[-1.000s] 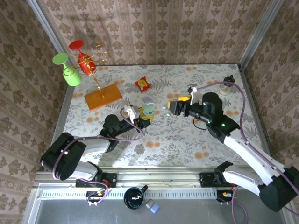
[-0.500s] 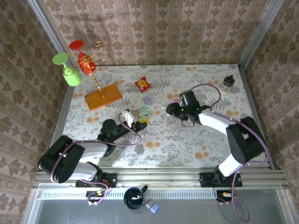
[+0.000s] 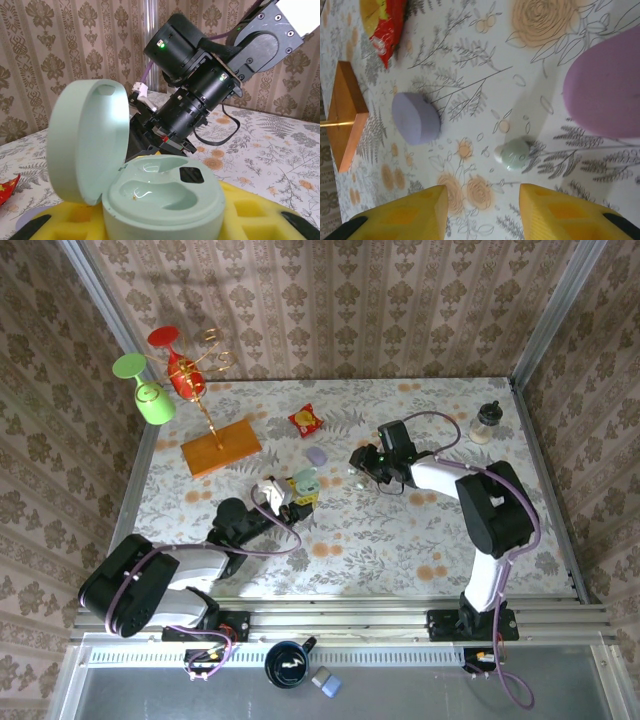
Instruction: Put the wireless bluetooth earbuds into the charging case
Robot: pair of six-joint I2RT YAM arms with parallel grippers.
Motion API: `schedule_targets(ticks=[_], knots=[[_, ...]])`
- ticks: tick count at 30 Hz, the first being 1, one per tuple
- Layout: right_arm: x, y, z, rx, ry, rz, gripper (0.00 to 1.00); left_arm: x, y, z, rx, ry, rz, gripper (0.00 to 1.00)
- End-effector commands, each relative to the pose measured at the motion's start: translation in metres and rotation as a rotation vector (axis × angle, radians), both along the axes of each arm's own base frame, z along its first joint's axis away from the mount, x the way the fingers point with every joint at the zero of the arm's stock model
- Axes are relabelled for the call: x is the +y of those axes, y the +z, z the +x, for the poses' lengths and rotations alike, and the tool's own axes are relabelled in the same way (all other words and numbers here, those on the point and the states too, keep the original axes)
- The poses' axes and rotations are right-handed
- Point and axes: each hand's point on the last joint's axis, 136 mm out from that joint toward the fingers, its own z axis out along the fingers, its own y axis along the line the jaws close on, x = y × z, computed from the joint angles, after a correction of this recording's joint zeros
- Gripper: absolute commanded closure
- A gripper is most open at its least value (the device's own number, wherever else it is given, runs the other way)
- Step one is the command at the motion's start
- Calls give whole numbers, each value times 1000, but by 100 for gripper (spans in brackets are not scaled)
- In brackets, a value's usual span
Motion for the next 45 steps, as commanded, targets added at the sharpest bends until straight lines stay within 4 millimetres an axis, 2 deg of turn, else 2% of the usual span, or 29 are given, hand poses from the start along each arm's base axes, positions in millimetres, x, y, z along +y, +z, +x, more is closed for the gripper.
schedule_targets(ticks=[1,11,20,29,34,40,45], knots=[[3,-5,11,20,-18,22,58,-2,6,-3,-44,-11,-10,71],[11,-28,12,86,-16,55,61,-4,3,-3,-35,-23,-3,71],[16,-33,15,99,3,67,62,-5,2,-4,-28,-33,-4,71],[17,-41,20,110,-6,82,67,-7,1,-5,-24,-45,-2,71],[16,-47,20,128,-10,74,74,-7,0,-6,-22,-48,0,71],[14,-46,17,135,-5,61,78,-7,-2,-5,-26,-43,6,71],[12,-30,16,100,7,52,78,-7,-7,-3,-31,-36,24,71]])
